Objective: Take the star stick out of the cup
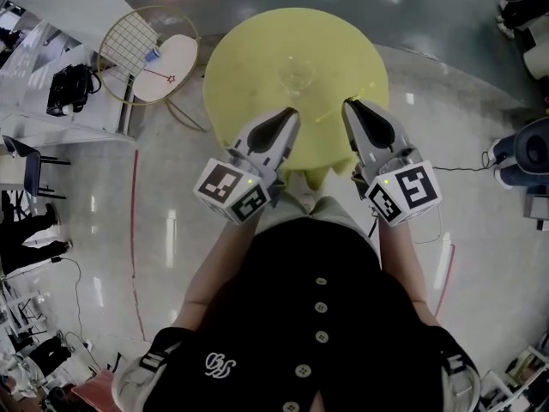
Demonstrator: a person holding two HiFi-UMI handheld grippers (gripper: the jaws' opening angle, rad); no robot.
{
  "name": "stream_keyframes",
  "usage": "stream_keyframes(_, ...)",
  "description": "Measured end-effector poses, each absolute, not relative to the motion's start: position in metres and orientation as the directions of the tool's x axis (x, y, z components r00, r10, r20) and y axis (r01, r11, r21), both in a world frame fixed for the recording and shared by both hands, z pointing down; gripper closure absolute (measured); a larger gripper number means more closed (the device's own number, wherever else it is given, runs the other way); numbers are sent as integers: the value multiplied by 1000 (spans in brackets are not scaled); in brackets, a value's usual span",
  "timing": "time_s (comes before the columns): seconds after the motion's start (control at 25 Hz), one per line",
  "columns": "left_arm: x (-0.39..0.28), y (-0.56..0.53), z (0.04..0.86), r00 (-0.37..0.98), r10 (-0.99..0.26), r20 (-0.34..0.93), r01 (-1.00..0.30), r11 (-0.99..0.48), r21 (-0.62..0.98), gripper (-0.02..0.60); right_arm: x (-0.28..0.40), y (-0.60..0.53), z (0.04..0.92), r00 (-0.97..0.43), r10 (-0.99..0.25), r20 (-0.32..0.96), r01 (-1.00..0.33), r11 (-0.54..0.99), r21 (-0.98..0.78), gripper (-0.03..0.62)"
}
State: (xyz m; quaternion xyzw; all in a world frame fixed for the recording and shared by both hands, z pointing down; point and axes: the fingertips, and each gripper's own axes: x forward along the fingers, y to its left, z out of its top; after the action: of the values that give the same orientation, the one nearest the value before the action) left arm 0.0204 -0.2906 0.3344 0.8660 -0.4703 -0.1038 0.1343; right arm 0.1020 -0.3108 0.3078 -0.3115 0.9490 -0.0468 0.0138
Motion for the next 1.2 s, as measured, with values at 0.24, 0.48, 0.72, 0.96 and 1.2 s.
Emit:
stream_keyframes(0.24, 27, -281, 335, 521, -852, -50, -792, -505, 343, 554, 111, -298, 306, -818, -575, -12, -570, 814, -112, 576)
stream_keyframes(0.48, 31, -274, 336, 516, -855, -59, -793, -502, 345, 554, 106, -286, 310, -838, -546, -12, -541, 833, -112, 576)
stream_keyframes(0.72, 37, -269, 339, 518, -854, -55, -791, -503, 348, 554, 105, -280, 312, -846, -532, -7, -529, 842, -103, 576)
stream_keyframes(0.96, 40, -264, 343, 518, -854, -51, -790, -500, 354, 554, 105, -277, 317, -851, -526, 7, -523, 846, -103, 576)
stream_keyframes(1.2, 41, -262, 347, 522, -851, -51, -783, -502, 367, 554, 102, -274, 322, -857, -515, 27, -514, 851, -104, 576)
